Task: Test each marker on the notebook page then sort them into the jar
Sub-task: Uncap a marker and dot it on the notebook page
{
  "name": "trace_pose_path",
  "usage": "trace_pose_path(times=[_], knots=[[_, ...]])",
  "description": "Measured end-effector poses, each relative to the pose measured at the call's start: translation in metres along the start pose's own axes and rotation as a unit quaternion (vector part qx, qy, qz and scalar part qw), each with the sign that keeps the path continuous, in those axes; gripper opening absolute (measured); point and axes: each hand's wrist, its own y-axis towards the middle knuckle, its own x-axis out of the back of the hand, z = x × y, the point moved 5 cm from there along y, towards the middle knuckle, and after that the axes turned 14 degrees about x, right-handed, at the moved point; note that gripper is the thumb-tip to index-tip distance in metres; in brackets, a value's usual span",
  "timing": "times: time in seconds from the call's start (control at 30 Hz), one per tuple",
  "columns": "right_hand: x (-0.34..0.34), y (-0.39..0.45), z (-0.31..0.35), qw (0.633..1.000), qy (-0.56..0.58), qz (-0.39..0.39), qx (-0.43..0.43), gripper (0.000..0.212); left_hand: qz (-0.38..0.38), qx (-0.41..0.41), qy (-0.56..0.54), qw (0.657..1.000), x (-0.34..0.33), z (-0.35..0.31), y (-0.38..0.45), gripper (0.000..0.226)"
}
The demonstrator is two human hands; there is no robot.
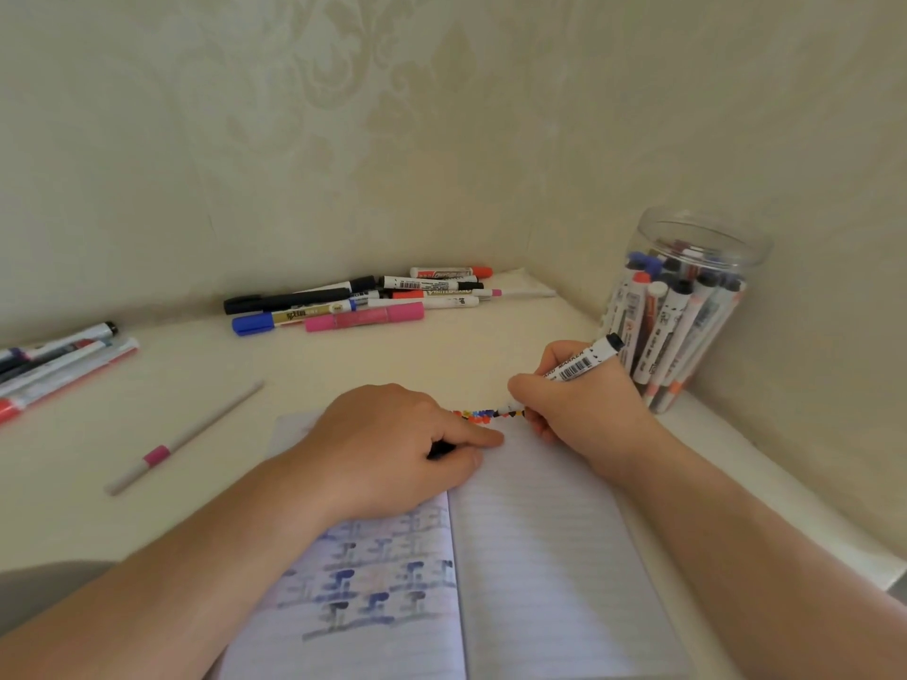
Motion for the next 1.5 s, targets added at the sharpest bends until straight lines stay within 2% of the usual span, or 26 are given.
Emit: trace_pose_path(times=[0.27,0.4,0.57,0.77,1.0,1.13,1.27,1.4,1.5], knots=[[-0.002,-0.002,0.002,0.999,-0.045,0.003,0.013,0.024,-0.005,-0.004,0.003,1.000,-0.003,0.000,0.000,0.039],[0.000,-0.001,0.001,1.000,-0.007,0.001,0.005,0.026,-0.003,-0.004,0.002,1.000,-0.002,0.000,-0.001,0.037],[-0.003,-0.003,0.003,0.999,-0.032,0.014,0.014,0.028,0.000,-0.003,-0.004,1.000,-0.002,0.000,-0.001,0.048],[-0.001,-0.001,0.002,1.000,-0.004,0.000,0.005,0.027,-0.006,0.001,0.008,1.000,0.000,-0.001,-0.002,0.035],[-0.003,-0.001,0.001,1.000,-0.019,0.019,0.011,0.029,-0.008,-0.005,0.009,1.000,0.000,-0.001,-0.002,0.035],[0.000,0.000,-0.001,1.000,0.007,0.005,-0.001,0.026,-0.006,0.001,0.006,1.000,0.000,-0.002,-0.003,0.035],[-0.002,-0.001,-0.001,1.000,-0.023,0.015,0.007,0.028,-0.008,-0.001,0.005,1.000,0.001,-0.002,-0.004,0.036],[0.001,0.003,-0.001,0.999,0.042,0.010,-0.011,0.036,-0.008,-0.001,0.004,1.000,0.002,0.000,-0.005,0.040],[0.007,0.006,-0.002,0.985,0.173,0.019,-0.020,0.033,-0.008,0.011,-0.065,0.998,0.004,0.006,-0.008,0.042]])
